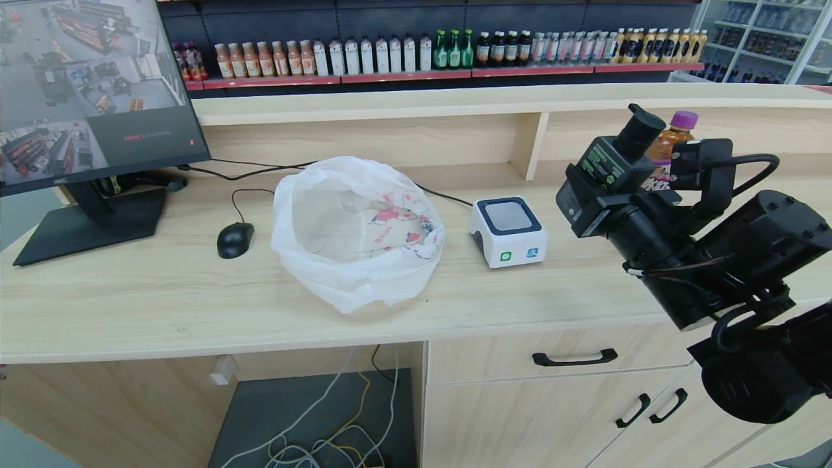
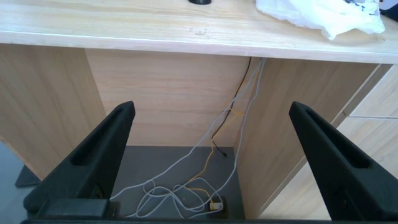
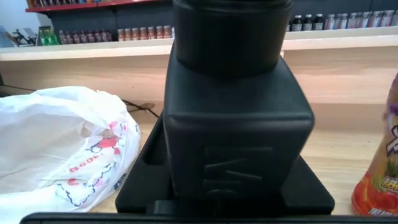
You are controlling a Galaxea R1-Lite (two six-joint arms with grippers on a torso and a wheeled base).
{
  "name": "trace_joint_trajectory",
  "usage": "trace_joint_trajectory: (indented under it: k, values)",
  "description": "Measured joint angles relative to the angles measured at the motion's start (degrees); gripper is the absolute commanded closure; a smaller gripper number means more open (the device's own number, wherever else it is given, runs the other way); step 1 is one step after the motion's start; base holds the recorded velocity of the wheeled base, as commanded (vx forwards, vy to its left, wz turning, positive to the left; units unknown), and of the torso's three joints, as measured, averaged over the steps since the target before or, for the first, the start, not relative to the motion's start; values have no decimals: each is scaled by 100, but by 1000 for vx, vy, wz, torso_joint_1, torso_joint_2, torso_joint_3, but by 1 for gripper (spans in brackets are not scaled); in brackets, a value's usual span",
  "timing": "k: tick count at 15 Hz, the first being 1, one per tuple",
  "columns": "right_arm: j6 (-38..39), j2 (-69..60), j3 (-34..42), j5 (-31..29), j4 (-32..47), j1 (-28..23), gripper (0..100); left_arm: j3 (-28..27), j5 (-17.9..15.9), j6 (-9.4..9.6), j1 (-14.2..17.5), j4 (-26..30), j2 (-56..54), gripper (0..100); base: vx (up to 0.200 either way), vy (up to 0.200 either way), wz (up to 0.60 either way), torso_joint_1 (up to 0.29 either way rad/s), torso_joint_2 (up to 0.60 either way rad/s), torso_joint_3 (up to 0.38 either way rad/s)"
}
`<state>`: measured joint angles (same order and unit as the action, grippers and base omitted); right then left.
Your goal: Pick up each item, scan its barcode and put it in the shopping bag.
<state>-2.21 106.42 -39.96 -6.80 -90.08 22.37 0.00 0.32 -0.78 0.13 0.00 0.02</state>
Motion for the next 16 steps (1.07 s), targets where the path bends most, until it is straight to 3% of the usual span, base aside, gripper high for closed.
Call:
trace_joint_trajectory:
  k: [11, 16]
  values:
    - [90, -4, -61, 2, 16, -247, 100, 0, 1, 23, -6, 0, -2, 0, 0, 200, 0, 4, 3, 2]
    - [84, -15, 30, 10, 16, -247, 100, 0, 0, 27, -4, 0, -2, 0, 0, 0, 0, 0, 0, 0]
